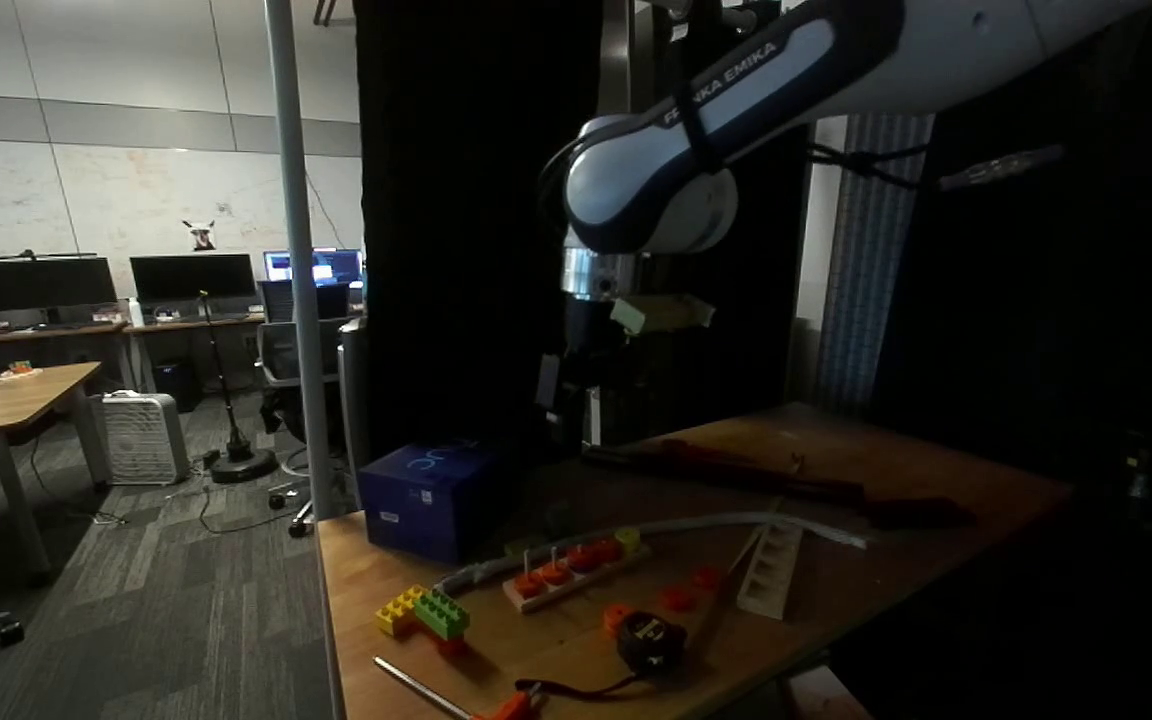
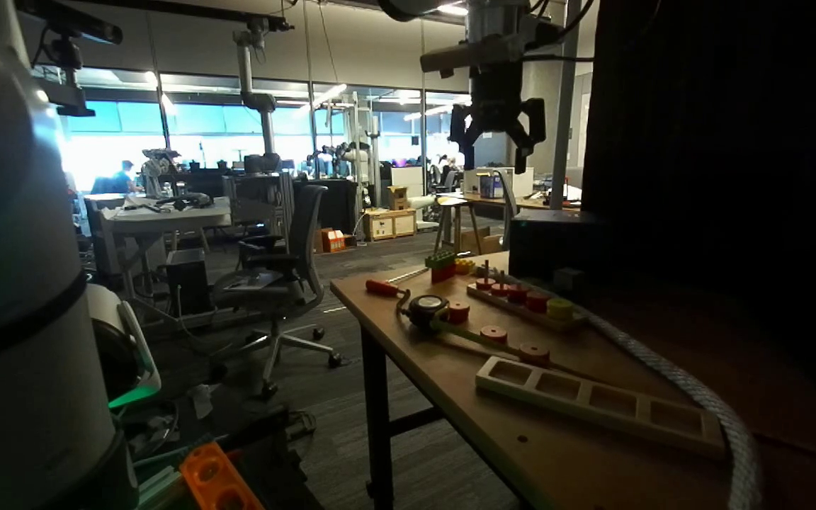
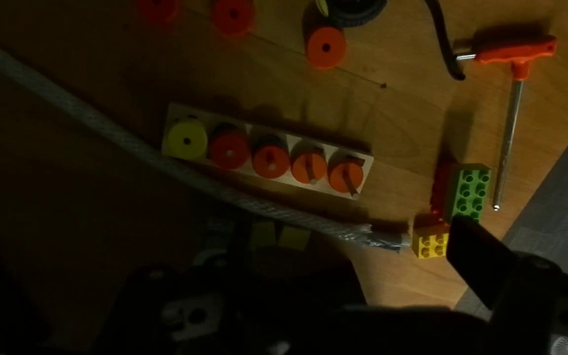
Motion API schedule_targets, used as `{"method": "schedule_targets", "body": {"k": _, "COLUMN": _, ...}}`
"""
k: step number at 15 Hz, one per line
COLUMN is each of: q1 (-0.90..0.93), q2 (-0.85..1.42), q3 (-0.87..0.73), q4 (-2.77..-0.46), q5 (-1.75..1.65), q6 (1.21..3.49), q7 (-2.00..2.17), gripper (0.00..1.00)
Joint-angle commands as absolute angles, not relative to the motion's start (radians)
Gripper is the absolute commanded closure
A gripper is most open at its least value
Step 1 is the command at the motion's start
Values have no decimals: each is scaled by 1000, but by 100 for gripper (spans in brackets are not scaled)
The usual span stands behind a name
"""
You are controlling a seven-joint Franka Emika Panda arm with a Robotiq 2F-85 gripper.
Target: Move the yellow square block to the right
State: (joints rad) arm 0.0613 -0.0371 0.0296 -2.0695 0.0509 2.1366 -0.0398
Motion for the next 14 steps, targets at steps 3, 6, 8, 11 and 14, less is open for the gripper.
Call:
{"method": "schedule_targets", "body": {"k": 3, "q1": 79, "q2": 218, "q3": 71, "q4": -1815, "q5": 49, "q6": 2060, "q7": -66, "gripper": 0}}
{"method": "schedule_targets", "body": {"k": 6, "q1": 80, "q2": 323, "q3": 84, "q4": -1711, "q5": 43, "q6": 2020, "q7": -86, "gripper": 0}}
{"method": "schedule_targets", "body": {"k": 8, "q1": 78, "q2": 380, "q3": 89, "q4": -1645, "q5": 43, "q6": 1987, "q7": -104, "gripper": 0}}
{"method": "schedule_targets", "body": {"k": 11, "q1": 73, "q2": 460, "q3": 91, "q4": -1550, "q5": 37, "q6": 1937, "q7": -151, "gripper": 0}}
{"method": "schedule_targets", "body": {"k": 14, "q1": 61, "q2": 526, "q3": 90, "q4": -1470, "q5": 31, "q6": 1897, "q7": -217, "gripper": 0}}
